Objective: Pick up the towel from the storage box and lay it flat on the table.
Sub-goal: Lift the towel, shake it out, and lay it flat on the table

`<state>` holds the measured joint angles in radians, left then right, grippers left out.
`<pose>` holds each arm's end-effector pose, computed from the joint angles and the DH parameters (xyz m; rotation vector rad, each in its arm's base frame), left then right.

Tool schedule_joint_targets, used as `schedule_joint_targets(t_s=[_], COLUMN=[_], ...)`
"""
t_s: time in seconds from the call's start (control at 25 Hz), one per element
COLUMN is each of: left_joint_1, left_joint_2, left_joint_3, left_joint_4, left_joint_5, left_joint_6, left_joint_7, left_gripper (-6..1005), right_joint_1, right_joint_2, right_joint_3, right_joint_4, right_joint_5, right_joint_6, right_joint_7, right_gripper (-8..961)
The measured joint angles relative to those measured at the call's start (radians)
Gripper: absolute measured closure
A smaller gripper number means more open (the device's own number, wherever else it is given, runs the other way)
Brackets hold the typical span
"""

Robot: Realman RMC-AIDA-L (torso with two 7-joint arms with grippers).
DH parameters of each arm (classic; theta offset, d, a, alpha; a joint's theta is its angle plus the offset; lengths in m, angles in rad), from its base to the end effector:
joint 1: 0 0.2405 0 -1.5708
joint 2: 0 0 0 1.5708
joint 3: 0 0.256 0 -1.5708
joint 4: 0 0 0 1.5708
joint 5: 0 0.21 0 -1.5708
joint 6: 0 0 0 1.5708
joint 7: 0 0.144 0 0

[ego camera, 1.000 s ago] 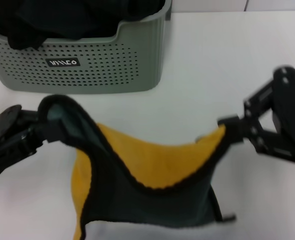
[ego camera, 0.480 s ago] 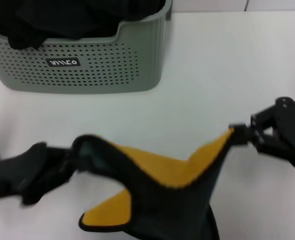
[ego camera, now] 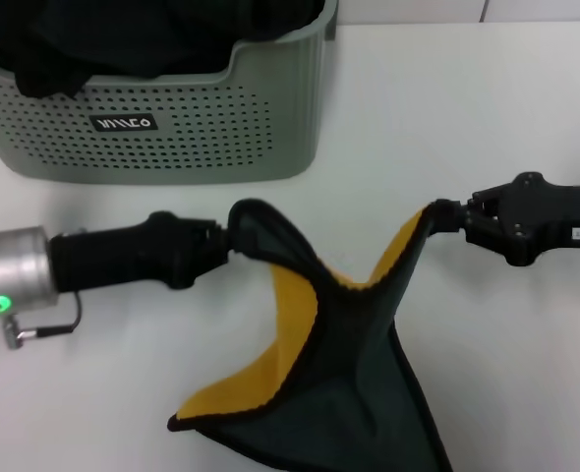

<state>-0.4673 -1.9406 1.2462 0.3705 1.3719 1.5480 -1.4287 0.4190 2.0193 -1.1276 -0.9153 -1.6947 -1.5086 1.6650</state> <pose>-0.2730 0.2983 -0.0140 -2.7269 -0.9712 -0.9811 0.2241 0.3277 0.0123 -2.8198 0.6482 0.7059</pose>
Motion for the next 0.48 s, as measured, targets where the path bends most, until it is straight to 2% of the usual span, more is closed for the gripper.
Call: schedule_joint_targets(t_s=[0.16,0.48], left_joint_1=[-0.028,-0.033], left_joint_2=[-0.005,0.017], left_joint_3=[0.001,-0.003], left_joint_4=[0.007,0.085], left_joint_5=[0.018,0.083], left_joint_6=[-0.094,-0.187], left_joint_7=[-0.013,-0.028], left_gripper=[981,981], right_joint_1=[0.020,0.032], right_joint_2=[0.002,0.002], right_joint_3=[-0.012,-0.037], right_joint_4=[0.063,0.086], right_joint_5=[-0.016,-0.050], right_joint_6=[0.103,0.264], right_joint_7=[-0.026,-0.029], right_gripper=[915,915])
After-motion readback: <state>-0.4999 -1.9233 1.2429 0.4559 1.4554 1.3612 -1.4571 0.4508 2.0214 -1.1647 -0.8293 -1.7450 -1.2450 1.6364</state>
